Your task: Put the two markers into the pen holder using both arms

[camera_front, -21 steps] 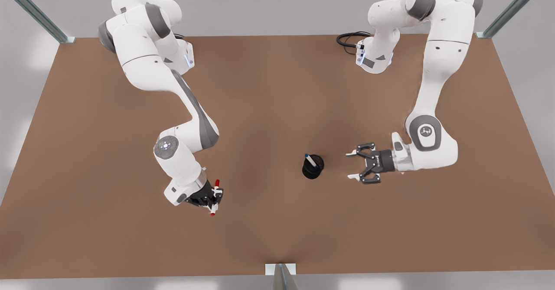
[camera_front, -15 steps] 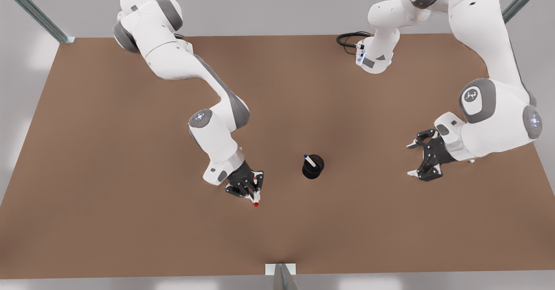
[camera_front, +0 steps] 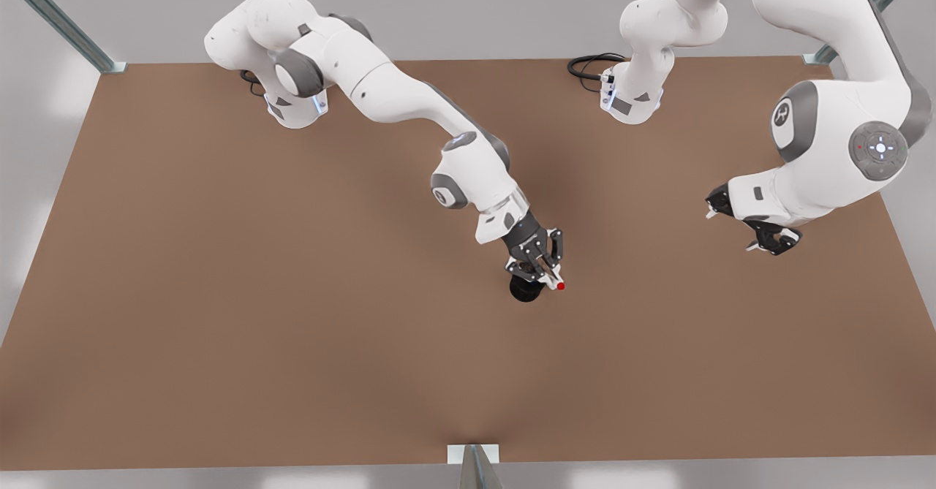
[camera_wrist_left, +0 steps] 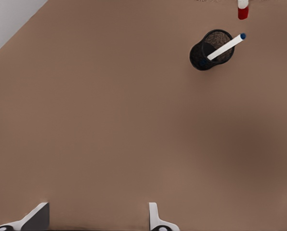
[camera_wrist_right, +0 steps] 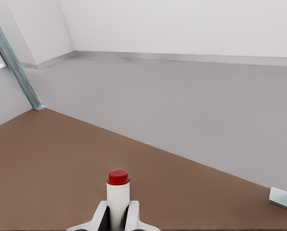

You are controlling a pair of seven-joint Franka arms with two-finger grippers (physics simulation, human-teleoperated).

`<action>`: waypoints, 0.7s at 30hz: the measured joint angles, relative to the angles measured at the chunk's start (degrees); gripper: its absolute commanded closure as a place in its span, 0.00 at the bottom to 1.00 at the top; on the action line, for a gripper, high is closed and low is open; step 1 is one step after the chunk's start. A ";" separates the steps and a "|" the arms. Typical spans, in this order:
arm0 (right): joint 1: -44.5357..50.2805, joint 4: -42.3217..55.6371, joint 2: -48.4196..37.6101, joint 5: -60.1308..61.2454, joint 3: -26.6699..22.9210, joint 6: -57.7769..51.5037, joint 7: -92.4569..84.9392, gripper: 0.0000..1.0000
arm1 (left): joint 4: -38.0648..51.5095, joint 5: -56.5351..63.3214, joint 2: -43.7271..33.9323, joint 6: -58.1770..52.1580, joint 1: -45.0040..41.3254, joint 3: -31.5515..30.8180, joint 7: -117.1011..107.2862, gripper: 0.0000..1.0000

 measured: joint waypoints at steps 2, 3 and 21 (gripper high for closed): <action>0.08 0.07 0.85 -0.03 -0.15 0.46 0.71 0.79 | 0.00 0.09 0.36 -0.05 0.11 -0.04 -4.49 0.00; 0.07 0.08 0.86 -0.07 -0.14 0.08 0.93 0.79 | 0.00 0.09 0.45 -0.07 0.15 -0.04 -6.55 0.00; 2.17 0.10 5.05 -0.45 -1.84 -3.30 -0.02 0.79 | -0.09 0.21 2.26 0.05 0.37 0.03 -29.34 0.00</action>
